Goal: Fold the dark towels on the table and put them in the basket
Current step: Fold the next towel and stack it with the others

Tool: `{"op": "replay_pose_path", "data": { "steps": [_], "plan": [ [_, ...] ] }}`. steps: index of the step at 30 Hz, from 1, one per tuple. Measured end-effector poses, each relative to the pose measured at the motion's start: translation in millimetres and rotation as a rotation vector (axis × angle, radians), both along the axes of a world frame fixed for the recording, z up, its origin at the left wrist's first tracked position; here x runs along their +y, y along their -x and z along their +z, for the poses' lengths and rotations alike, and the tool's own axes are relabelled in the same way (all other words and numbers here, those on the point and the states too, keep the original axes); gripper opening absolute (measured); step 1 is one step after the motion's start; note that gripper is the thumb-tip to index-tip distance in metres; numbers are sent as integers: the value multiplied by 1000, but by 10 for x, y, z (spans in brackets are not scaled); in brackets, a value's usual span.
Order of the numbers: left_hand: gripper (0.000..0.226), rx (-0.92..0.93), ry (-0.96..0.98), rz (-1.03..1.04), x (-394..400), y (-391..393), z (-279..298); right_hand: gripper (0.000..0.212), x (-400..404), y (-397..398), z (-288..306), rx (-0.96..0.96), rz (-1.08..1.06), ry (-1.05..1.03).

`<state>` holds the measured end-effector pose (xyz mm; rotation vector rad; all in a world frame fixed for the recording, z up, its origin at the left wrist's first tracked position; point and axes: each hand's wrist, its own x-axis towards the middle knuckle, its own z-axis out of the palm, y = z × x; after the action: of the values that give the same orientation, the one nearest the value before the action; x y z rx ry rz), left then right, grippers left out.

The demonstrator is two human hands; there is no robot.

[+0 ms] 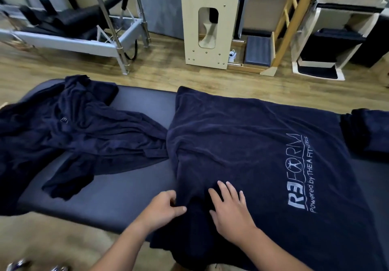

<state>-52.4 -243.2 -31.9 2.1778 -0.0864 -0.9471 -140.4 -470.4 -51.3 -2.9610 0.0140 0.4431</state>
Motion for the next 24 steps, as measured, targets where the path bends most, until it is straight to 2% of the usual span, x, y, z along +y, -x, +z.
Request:
{"op": "replay_pose_path", "data": {
  "steps": [2,3,5,6,9,11,14,17,19,22,24],
  "plan": [
    [39,-54,-5,-47,51,160,31,64,58,101,3,-24,18,-29],
    [54,-69,-24,-95,85,243,47,59,87,161,8,-40,33,-33],
    [104,-76,-116,-256,196,398,42,43,140,277,-17,-79,61,-20],
    [120,-87,-153,-327,260,489,31,35,160,335,-40,-95,61,-14],
    [136,-148,-166,-405,377,723,-14,30,209,454,-74,-108,37,-8],
    [126,-220,-147,-360,370,820,-37,36,234,493,-94,-95,29,7],
    [87,-300,-65,-188,302,909,-77,45,255,517,-82,-21,15,42],
    [37,-349,26,170,275,988,-151,56,259,525,10,84,24,26],
    [17,-352,173,371,251,1038,-157,69,276,584,95,164,2,-56],
    [12,-326,367,509,146,1125,-69,97,358,717,170,227,-5,-119],
    [21,-238,455,545,95,1181,-26,99,427,785,140,254,-22,-89]
  ]
}}
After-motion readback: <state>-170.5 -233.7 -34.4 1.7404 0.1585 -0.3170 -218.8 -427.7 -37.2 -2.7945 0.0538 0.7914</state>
